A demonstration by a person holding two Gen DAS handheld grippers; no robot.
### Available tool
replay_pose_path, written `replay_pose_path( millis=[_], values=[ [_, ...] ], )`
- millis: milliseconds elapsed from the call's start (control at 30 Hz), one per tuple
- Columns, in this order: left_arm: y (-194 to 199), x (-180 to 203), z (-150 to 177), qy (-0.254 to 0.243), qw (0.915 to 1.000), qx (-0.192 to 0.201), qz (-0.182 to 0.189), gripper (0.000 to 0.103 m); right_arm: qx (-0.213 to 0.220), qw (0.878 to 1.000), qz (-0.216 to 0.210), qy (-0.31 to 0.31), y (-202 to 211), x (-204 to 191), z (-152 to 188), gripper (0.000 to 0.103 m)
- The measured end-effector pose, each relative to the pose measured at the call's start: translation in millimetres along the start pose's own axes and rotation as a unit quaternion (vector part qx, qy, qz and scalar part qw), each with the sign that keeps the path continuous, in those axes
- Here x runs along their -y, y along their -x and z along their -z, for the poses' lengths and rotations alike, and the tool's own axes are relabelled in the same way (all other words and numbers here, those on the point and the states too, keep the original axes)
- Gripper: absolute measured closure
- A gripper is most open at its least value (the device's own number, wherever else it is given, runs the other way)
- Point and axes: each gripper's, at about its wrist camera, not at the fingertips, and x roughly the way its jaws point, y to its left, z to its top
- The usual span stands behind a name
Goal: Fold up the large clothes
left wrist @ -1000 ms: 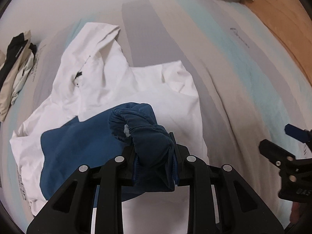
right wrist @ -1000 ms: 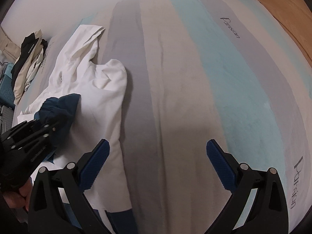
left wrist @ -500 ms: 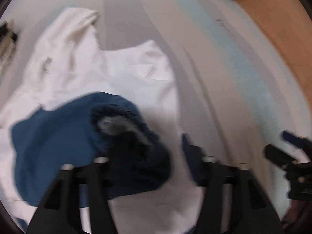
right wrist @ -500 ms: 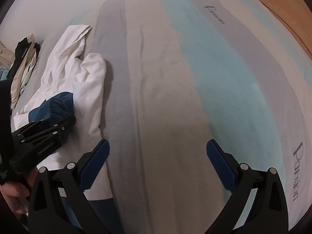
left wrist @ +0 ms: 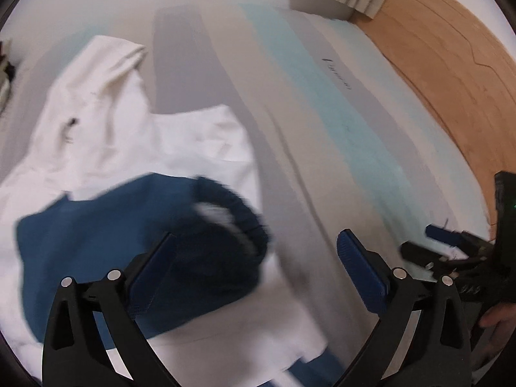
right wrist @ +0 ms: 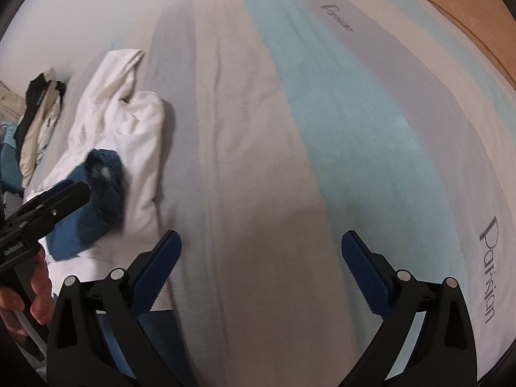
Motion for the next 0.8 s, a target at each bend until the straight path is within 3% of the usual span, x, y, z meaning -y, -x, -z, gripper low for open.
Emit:
replay_pose_path(
  millis=[233,433,633,800],
  values=[
    [42,-88,-24,0.027,0.9969,-0.003,-0.074,0.006,0.030,0.996,-0.040,0.077,4,-78,-53,0.007],
    [55,-178,-54,0.032,0.9918,-0.005,-0.124,0.006,0.048,0.989,-0.056,0.132,-13,-153,-109,0.007],
    [53,-240,-90,0.038,0.9887,0.004,-0.145,0.006,0.037,0.982,-0.082,0.169,-36,-213,-165,0.007],
    [41,-272,-117,0.041,0.9893,0.011,-0.140,0.006,0.007,0.980,-0.104,0.171,-72,-252,-206,0.007]
  ],
)
